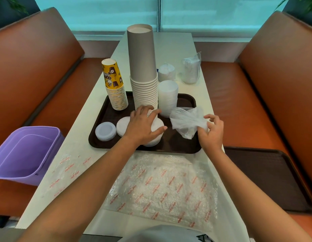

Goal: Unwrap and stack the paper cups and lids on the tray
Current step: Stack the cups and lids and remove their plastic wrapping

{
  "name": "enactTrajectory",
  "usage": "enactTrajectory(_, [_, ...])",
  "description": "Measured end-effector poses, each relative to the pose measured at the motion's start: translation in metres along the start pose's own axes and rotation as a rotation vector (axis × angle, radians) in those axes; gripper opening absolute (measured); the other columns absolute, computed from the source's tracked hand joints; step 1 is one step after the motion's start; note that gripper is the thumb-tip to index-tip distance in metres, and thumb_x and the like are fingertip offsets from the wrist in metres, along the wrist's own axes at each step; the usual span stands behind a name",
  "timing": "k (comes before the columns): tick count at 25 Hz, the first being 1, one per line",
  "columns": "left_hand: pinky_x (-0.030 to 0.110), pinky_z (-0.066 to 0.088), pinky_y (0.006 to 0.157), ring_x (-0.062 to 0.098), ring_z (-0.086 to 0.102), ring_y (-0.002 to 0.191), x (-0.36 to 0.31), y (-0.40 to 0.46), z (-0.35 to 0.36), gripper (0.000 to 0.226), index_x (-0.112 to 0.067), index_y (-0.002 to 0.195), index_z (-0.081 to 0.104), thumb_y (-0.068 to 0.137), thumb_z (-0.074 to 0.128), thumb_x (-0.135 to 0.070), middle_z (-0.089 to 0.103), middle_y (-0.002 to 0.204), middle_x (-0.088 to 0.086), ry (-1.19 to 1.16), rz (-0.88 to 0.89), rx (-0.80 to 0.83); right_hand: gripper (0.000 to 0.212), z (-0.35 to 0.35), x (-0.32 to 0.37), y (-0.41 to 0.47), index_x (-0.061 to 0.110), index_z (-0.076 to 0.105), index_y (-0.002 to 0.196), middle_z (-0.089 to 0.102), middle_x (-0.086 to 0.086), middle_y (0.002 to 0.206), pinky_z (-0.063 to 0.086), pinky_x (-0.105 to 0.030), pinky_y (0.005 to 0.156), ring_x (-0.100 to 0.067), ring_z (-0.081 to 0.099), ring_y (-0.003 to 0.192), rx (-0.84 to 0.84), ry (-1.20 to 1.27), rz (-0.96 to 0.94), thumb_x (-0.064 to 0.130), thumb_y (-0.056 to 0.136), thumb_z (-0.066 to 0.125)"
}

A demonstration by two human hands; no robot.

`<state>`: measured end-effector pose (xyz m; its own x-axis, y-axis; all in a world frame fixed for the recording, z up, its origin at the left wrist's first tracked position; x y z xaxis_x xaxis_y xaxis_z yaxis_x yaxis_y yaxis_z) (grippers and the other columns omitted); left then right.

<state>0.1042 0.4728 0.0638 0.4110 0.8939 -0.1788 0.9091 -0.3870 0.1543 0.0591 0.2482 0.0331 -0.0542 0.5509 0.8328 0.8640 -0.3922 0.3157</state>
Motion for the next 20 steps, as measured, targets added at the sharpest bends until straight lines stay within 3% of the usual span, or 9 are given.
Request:
enactTrajectory(2, [0.039, 0.035, 0.099, 0.022, 0.043, 0.121, -0.023, -0.009, -0.010, 0.072, -0.023, 0.131, 0.048, 0.077, 0.041, -0.070, 0.047, 0.132, 0.004, -0.281, 0.062, -0.152, 0.007, -0.007, 0.031, -0.001, 0.016, 0.063, 0.072, 0.044, 0.023, 0.095, 0.040, -0.033, 0.086, -0.022, 0.047, 0.104, -0.029, 0.032, -0.111, 0.017, 0.069, 0.056])
enactTrajectory(3, [0.035, 0.038, 0.097, 0.018, 0.045, 0.117, -0.037, -0.013, -0.011, 0.070, -0.023, 0.131, 0.047, 0.075, 0.053, -0.066, 0.048, 0.130, 0.002, -0.416, 0.094, -0.138, 0.008, -0.008, 0.045, -0.002, 0.012, 0.065, 0.069, 0.047, 0.023, 0.088, 0.042, -0.030, 0.081, -0.018, 0.051, 0.094, -0.017, 0.051, -0.114, 0.017, 0.069, 0.058])
enactTrajectory(5, [0.026, 0.038, 0.098, 0.010, 0.042, 0.118, -0.062, -0.023, -0.002, 0.079, -0.024, 0.138, 0.036, 0.074, 0.072, -0.051, 0.044, 0.135, -0.002, -0.625, 0.051, 0.019, 0.026, -0.007, 0.062, 0.000, 0.005, 0.055, 0.051, 0.050, 0.018, 0.057, 0.039, -0.020, 0.058, -0.003, 0.049, 0.059, 0.105, 0.123, 0.002, 0.014, 0.075, 0.060])
enactTrajectory(7, [0.026, 0.043, 0.095, 0.013, 0.050, 0.113, -0.068, -0.028, 0.009, 0.064, -0.018, 0.136, 0.041, 0.081, 0.072, -0.030, 0.053, 0.127, 0.001, -0.801, -0.051, -0.024, 0.032, -0.004, 0.066, 0.001, 0.009, 0.046, 0.049, 0.046, 0.015, 0.040, 0.032, -0.014, 0.046, -0.001, 0.042, 0.040, 0.283, 0.241, 0.161, 0.012, 0.077, 0.060])
enactTrajectory(10, [0.033, 0.051, 0.083, 0.016, 0.062, 0.091, -0.050, -0.031, 0.010, 0.020, -0.008, 0.109, 0.062, 0.092, 0.053, -0.003, 0.066, 0.095, 0.003, -1.036, -0.255, -0.276, 0.008, -0.015, 0.057, 0.002, 0.010, 0.056, 0.072, 0.059, -0.001, 0.064, 0.042, -0.024, 0.055, -0.011, 0.055, 0.056, 0.429, 0.475, 0.355, 0.015, 0.078, 0.059])
enactTrajectory(13, [0.033, 0.054, 0.070, 0.012, 0.062, 0.076, -0.030, -0.032, 0.000, 0.023, -0.017, 0.094, 0.060, 0.097, 0.043, -0.001, 0.063, 0.082, -0.001, -1.335, -0.510, -0.373, 0.026, -0.035, 0.042, 0.004, 0.017, 0.045, 0.070, 0.052, 0.006, 0.054, 0.039, -0.022, 0.049, -0.007, 0.051, 0.045, 0.427, 0.669, 0.529, 0.012, 0.095, 0.047])
enactTrajectory(16, [0.024, 0.051, 0.057, 0.013, 0.058, 0.074, -0.025, -0.034, -0.011, 0.026, -0.018, 0.098, 0.057, 0.098, 0.035, -0.003, 0.060, 0.084, -0.001, -1.487, -0.663, -0.325, 0.028, -0.042, 0.036, -0.001, 0.016, 0.049, 0.072, 0.051, 0.010, 0.047, 0.044, -0.019, 0.046, -0.006, 0.048, 0.040, 0.256, 0.846, 0.651, 0.018, 0.099, 0.041])
enactTrajectory(18, [0.024, 0.050, 0.062, 0.011, 0.057, 0.078, -0.027, -0.037, -0.015, 0.026, -0.019, 0.106, 0.054, 0.099, 0.032, -0.006, 0.060, 0.087, -0.003, -1.564, -0.732, -0.316, 0.038, -0.040, 0.038, -0.009, 0.013, 0.059, 0.072, 0.060, 0.007, 0.053, 0.053, -0.025, 0.058, -0.008, 0.058, 0.047, 0.241, 0.899, 0.720, 0.022, 0.102, 0.037])
enactTrajectory(20, [0.026, 0.052, 0.065, 0.013, 0.058, 0.083, -0.030, -0.038, -0.019, 0.023, -0.019, 0.108, 0.054, 0.101, 0.033, -0.011, 0.060, 0.090, -0.001, -1.621, -0.739, -0.307, 0.052, -0.036, 0.040, -0.017, 0.013, 0.073, 0.074, 0.071, 0.001, 0.071, 0.055, -0.034, 0.069, -0.015, 0.067, 0.061, 0.309, 1.019, 0.772, 0.028, 0.103, 0.032])
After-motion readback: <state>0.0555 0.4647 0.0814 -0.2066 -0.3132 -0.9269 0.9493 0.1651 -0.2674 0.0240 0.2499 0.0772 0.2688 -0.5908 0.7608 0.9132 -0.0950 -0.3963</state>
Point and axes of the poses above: each hand's wrist, its own y-axis towards the middle knuckle, its own z-axis out of the palm, x = y × z, the point moved 2 cm from there along y, towards the middle knuckle
